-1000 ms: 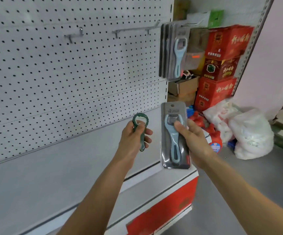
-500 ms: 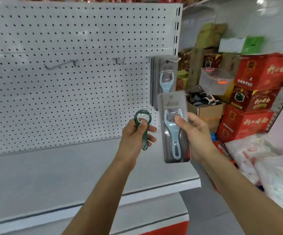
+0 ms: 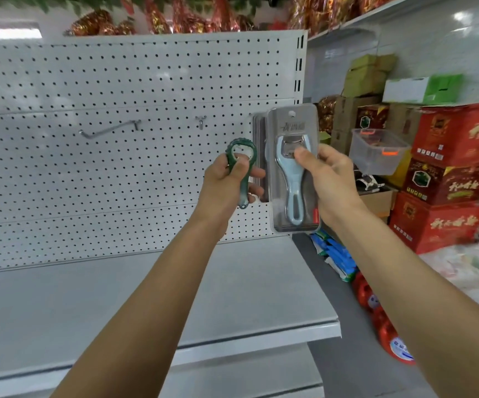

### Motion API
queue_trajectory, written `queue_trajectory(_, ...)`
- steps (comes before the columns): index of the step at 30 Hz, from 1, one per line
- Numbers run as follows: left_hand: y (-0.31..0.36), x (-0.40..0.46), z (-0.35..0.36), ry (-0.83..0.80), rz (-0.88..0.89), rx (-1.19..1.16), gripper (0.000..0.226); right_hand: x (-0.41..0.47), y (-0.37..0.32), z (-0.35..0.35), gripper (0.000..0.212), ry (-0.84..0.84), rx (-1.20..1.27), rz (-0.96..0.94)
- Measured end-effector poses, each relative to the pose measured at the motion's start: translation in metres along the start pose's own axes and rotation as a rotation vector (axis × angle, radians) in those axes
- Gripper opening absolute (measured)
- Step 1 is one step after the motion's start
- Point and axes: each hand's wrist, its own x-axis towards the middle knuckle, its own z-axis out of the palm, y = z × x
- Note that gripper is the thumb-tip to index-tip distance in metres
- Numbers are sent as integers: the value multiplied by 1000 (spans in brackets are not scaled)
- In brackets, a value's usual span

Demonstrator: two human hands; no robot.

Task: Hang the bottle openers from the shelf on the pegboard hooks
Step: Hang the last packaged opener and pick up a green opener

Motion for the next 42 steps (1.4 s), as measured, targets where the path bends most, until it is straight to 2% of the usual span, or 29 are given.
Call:
queue_trajectory(10, -2, -1, -5, 28, 10, 14, 21, 11, 8, 0, 11, 15, 0, 78)
queue_trajectory(17, -3, -7, -13, 54, -29, -33, 19, 24, 20, 2, 18, 31, -80, 123)
queue_trajectory(21, -5, -10, -15, 65, -50, -47, 17, 33, 24, 4, 13, 53, -141, 115)
queue_trajectory(23, -4, -12, -17, 76, -61, -74, 16, 35, 27, 4, 21, 70, -157, 110)
queue_trajectory(30, -8, -14, -25, 129, -76, -87, 22, 28, 60, 12, 33, 229, -207, 21)
queue_trajectory(33, -13, -11, -31, 187, -88, -37, 18, 10, 73, 18, 35, 337, -357, -195)
queue_trajectory(35, -14, -9, -33, 231, -89, 22, 20, -7, 72, 29, 27, 269, -379, -341)
queue_trajectory(38, -12, -6, -34, 266, -75, -1, 21, -31, 59, 59, 5, -78, -238, -233)
queue_trajectory(40, -10, -6, -34, 245, -50, -74, 22, -38, 56, 78, 13, -262, -190, -140)
queue_trajectory(42, -8, -5, -36, 235, -9, -105, 25, -40, 56, 90, 19, -324, -181, -126)
